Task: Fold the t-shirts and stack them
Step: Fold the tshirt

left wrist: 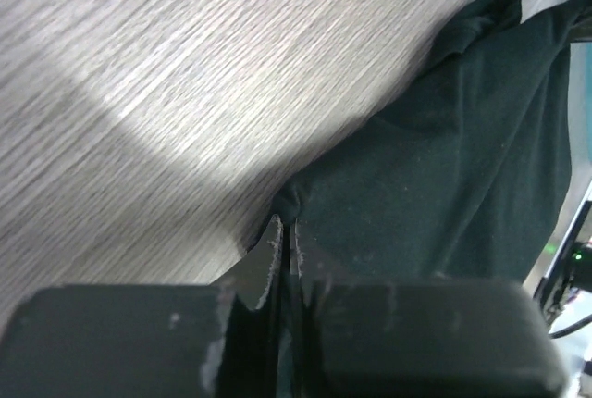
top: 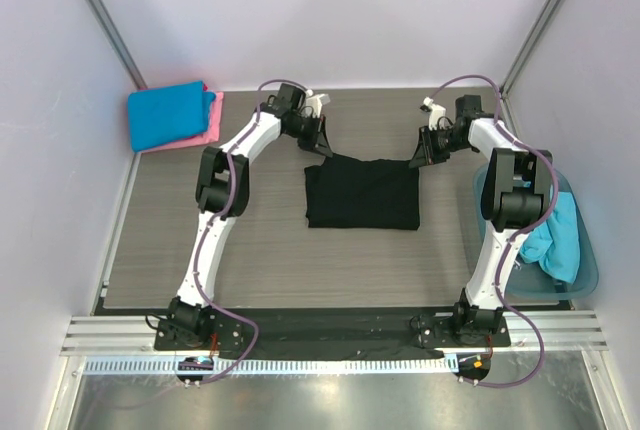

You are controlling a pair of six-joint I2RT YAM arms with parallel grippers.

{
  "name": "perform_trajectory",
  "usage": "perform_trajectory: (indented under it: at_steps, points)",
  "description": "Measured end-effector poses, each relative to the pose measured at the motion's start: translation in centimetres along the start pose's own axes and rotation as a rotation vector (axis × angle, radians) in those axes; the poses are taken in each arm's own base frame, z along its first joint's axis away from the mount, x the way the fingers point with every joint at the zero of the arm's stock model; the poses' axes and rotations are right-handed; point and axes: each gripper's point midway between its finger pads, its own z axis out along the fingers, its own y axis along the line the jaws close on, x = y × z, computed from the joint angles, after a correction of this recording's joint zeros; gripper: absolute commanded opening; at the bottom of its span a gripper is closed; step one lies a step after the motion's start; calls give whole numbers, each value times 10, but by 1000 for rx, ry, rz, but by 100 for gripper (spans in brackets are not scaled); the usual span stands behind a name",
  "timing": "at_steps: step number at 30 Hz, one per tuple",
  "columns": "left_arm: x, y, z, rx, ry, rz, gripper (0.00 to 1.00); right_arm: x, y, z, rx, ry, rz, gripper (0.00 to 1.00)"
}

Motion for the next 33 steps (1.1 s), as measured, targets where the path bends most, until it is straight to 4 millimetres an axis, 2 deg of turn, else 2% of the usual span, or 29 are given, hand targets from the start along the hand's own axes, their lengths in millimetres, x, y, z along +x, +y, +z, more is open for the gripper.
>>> perform_trajectory:
  at_steps: [6,9,13,19,24,29,33]
  points:
    - [0,-5,-2,15,-3,-12,0,0,0,0,1,0,3,4]
    - [2,-15,-12,27,-1,-23,0,-2,1,-2,3,-5,-2,1]
    - [-3,-46,-40,55,-22,-20,0,-13,9,-15,11,-35,-28,1]
    - [-7,-97,-90,96,-71,25,0,-31,33,-41,9,-89,-90,1]
    - [16,-116,-114,95,-61,5,0,-34,53,-53,-2,-108,-152,1]
    - [58,-118,-120,68,0,-39,0,-25,70,-61,-28,-106,-184,1]
    - [81,-122,-130,35,24,-40,0,-15,87,-70,-45,-110,-204,1]
